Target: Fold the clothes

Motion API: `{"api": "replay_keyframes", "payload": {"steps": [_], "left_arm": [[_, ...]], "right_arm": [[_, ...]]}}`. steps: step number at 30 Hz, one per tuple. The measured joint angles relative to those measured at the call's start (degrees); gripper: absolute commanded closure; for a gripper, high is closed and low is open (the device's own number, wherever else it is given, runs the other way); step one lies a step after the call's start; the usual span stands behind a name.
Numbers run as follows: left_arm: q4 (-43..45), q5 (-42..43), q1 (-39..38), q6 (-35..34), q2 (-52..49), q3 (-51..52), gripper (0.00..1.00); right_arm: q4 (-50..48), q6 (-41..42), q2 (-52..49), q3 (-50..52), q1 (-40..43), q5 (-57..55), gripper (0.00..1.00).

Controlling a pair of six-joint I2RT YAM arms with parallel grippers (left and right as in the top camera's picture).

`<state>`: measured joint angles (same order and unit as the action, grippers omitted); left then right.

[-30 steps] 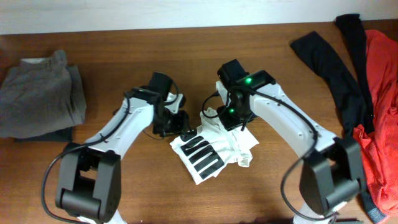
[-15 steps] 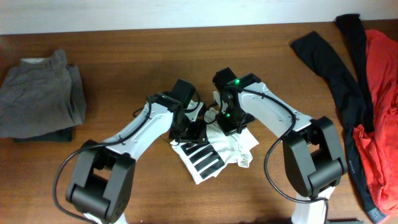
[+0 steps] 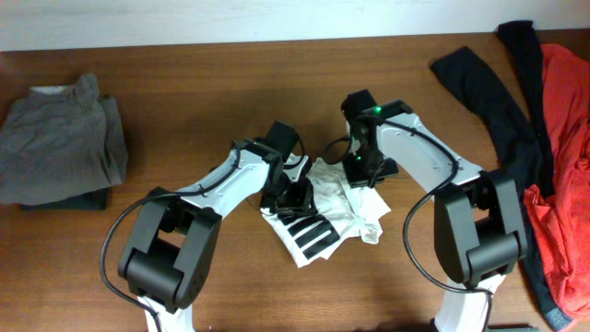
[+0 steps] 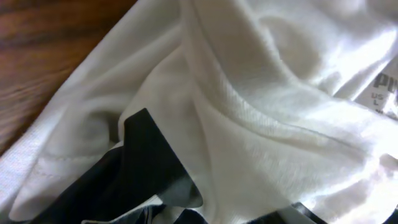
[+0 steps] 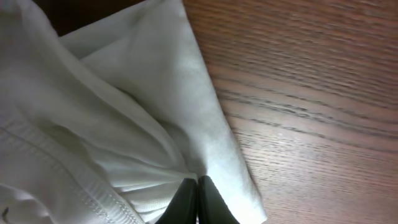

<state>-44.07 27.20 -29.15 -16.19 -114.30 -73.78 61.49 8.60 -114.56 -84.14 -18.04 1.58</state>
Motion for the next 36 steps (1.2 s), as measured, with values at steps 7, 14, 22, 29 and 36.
{"api": "replay_keyframes", "payload": {"steps": [7, 14, 22, 29, 36], "left_arm": [[0.85, 0.87, 0.02, -0.59, -0.20, 0.00, 0.52], [0.96, 0.92, 0.02, -0.79, -0.24, 0.00, 0.52], [0.96, 0.92, 0.02, -0.79, -0.24, 0.00, 0.52], [0.96, 0.94, 0.02, -0.79, -0.24, 0.00, 0.52], [0.96, 0.94, 0.02, -0.79, -0.24, 0.00, 0.52]], "right_arm": [[0.61, -3.08, 0.57, 0.00, 0.50, 5.07, 0.79], [1.07, -5.18, 6.84, 0.00, 0.48, 9.62, 0.78], [1.07, -7.52, 7.15, 0.00, -2.54, 11.63, 0.77], [-0.83, -7.78, 3.98, 0.00, -3.98, 10.86, 0.74], [-2.14, -7.65, 2.16, 0.00, -3.98, 8.22, 0.96]]}}
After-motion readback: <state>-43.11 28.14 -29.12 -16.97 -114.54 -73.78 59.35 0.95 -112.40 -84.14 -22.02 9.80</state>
